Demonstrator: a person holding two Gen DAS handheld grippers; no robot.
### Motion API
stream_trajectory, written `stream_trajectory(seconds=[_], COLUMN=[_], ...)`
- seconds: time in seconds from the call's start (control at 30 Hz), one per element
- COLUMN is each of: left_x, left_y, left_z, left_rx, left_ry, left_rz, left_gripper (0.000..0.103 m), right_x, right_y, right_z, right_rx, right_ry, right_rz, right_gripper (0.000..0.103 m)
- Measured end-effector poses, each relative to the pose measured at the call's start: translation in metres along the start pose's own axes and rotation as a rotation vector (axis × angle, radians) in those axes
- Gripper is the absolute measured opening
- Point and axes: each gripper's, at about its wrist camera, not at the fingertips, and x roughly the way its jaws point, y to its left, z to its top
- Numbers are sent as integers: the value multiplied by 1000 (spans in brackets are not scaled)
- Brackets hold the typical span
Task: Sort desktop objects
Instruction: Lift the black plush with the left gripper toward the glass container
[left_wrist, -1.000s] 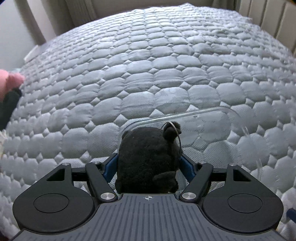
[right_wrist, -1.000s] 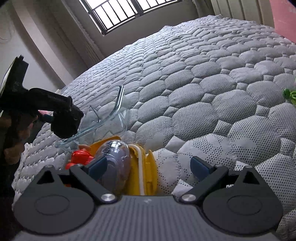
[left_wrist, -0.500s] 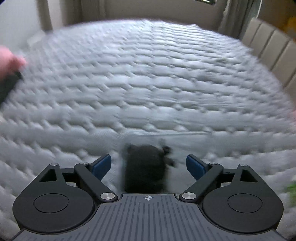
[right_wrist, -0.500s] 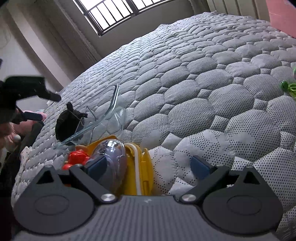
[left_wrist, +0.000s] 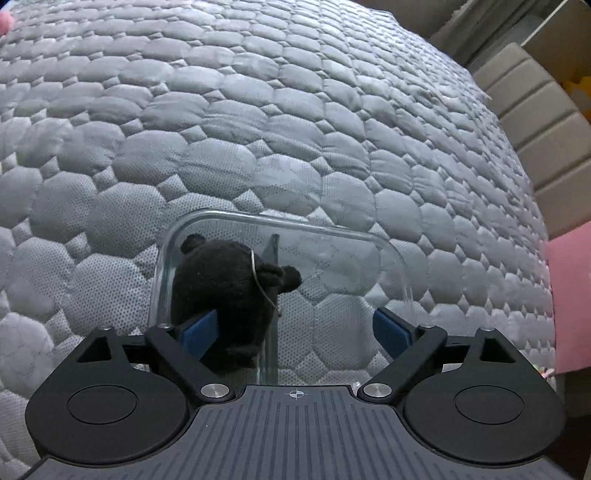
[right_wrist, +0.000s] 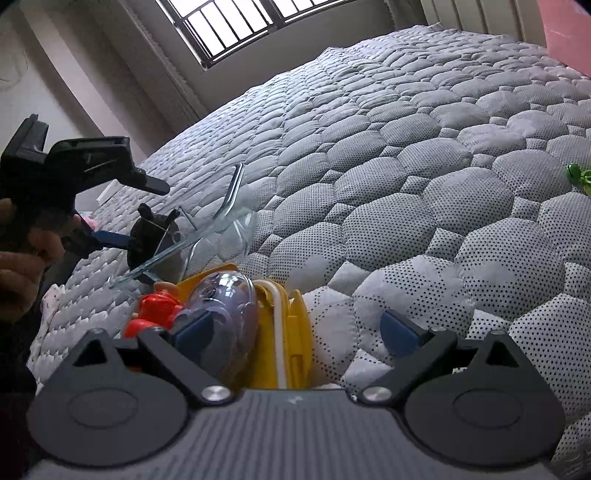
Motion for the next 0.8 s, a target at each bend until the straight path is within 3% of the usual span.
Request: stream_trajectory(seconds=[0.13, 0.2, 0.33, 0.47, 0.53, 0.57, 0.6, 0.7, 0.8], left_x=[-35, -52, -59, -50, -47, -49, -52, -57, -48], left_y=[-4, -3, 9, 29, 36, 40, 44, 53, 59], left_z=[-28, -53, -96, -129, -139, -143, -145, -146, -142], left_rx=[109, 180, 295, 288, 276, 259, 233, 161, 144], left_ry=[-113, -174, -138, -54, -53, -76, -110, -205, -200], left_rz=[29, 115, 188, 118, 73, 46, 20, -34, -45], left_gripper=[94, 97, 99, 99, 99, 99, 99, 103, 103], right_x=[-5, -7, -12, -7, 6, 16, 29, 66, 96], right_y=[6, 12, 35, 84, 113, 130, 145, 177, 196], right_z=[2, 7, 31, 62, 71, 75, 77, 85, 94], right_rx=[-24, -49, -111, -226, -310, -372, -420, -504, -533], right_ry=[-8, -18, -41, -79, -83, -71, -53, 26, 120], right_rz=[-24, -55, -79, -80, -114, -133, -147, -150, -132], right_gripper=[98, 97, 91, 77, 57, 40, 33, 34, 35])
